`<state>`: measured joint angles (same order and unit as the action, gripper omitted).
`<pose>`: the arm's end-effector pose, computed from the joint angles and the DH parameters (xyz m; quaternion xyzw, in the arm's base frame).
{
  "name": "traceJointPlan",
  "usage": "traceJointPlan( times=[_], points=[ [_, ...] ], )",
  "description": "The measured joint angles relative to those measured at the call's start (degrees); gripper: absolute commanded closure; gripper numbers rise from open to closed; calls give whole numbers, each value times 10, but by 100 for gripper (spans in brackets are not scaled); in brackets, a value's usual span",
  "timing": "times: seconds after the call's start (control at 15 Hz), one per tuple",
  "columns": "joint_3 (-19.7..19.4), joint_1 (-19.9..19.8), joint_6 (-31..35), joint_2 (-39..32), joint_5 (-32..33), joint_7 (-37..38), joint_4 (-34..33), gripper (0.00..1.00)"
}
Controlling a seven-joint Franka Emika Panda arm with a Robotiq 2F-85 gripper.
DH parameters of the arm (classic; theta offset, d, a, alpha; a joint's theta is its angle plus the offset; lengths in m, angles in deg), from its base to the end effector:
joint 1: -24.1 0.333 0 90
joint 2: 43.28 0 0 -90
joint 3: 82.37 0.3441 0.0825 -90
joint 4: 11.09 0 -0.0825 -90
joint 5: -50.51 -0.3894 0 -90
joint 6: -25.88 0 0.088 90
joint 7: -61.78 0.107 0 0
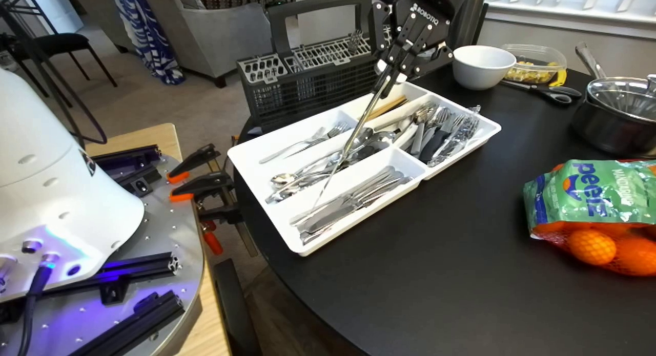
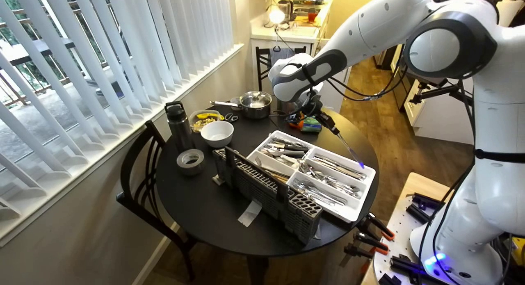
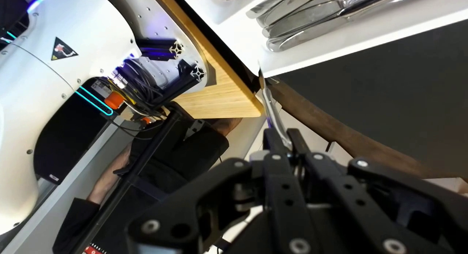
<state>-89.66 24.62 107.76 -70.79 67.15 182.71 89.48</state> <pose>0.5695 -0.0958 0.2952 0.4283 -0.7991 -0.0679 0.4164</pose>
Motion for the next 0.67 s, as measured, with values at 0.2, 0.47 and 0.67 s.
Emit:
traceJointPlan(
  times=[0.2,0.47,0.67],
  points=[
    [-2,-2,1,-12,0,0,-3,98],
    [-3,-4,1,-21,-1,-5,-4,98],
    [-4,-4,1,-29,-1,-6,-4,98]
  ],
)
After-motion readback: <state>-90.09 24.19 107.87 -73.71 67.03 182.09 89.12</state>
